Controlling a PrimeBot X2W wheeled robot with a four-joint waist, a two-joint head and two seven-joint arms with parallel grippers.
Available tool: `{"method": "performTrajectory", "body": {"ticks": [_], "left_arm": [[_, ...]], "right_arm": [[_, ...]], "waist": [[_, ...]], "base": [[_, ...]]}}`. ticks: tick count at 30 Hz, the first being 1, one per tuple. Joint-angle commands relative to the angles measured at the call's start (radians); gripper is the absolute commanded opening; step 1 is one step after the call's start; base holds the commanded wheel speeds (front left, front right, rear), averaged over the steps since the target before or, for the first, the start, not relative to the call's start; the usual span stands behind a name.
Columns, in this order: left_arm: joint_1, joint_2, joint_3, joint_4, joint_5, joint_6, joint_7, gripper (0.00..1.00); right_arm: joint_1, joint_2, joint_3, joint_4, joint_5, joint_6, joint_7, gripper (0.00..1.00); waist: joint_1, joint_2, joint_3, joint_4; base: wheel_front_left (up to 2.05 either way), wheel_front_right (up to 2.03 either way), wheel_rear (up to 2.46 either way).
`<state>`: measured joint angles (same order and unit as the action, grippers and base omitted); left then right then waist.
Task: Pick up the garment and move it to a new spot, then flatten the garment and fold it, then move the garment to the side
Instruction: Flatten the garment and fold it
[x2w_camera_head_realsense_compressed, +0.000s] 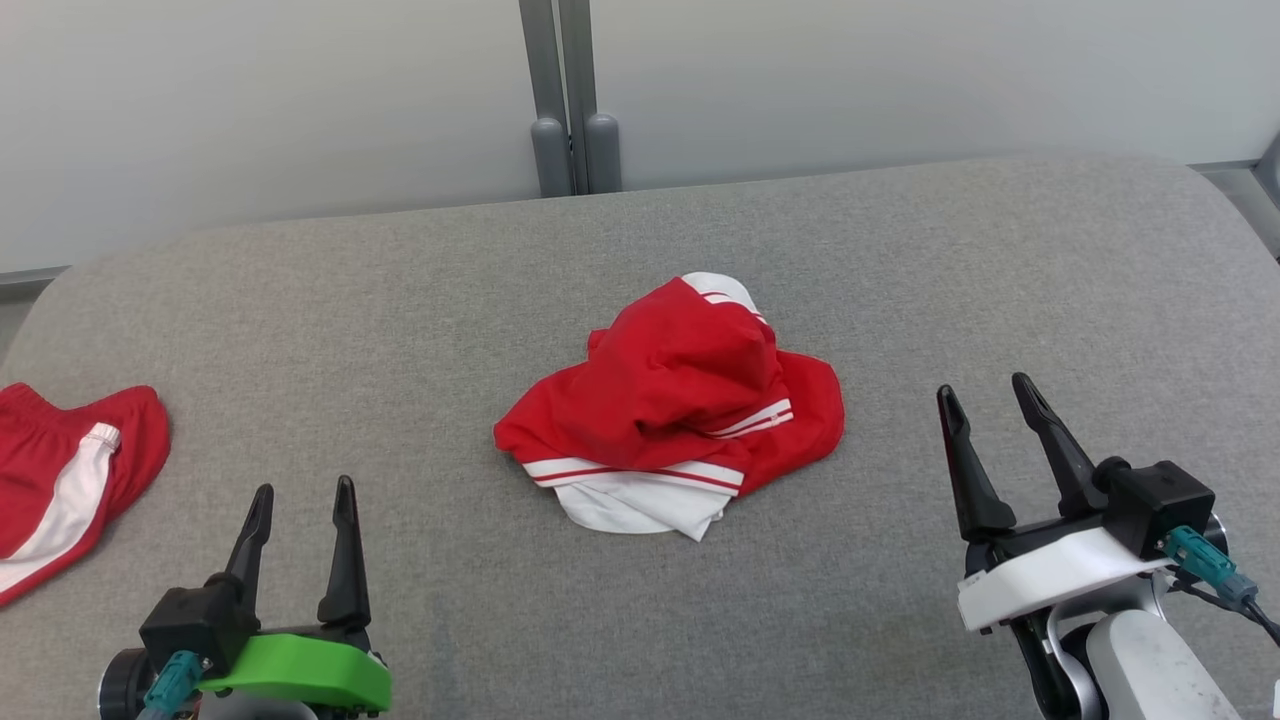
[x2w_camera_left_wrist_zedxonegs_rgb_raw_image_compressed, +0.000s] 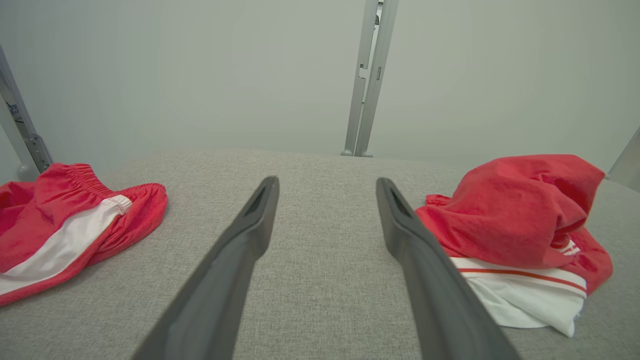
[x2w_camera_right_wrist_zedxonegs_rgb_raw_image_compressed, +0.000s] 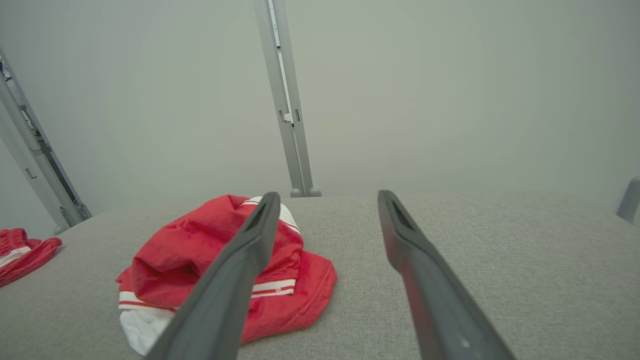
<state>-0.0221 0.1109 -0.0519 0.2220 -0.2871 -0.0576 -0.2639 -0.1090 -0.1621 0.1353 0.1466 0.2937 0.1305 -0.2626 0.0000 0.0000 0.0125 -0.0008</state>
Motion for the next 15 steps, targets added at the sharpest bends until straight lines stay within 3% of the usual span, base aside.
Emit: {"method": "performTrajectory", "body": {"ticks": [1,15], "left_arm": [[-0.014,-0.004,0.008,0.005,0.019,-0.009,-0.001,1.0],[-0.016,-0.036,0.031,0.032,0.053,-0.041,-0.001,1.0]], "right_arm": [[0.007,0.002,-0.002,0.001,-0.004,0.0,-0.003,1.0],[0.016,-0.007,0.018,0.001,0.001,0.0,-0.003,1.0]], "waist": [[0.0,0.0,0.0,0.001],[0.0,0.0,-0.003,0.007]], "base": [[0.0,0.0,0.0],[0.0,0.0,0.0]]}}
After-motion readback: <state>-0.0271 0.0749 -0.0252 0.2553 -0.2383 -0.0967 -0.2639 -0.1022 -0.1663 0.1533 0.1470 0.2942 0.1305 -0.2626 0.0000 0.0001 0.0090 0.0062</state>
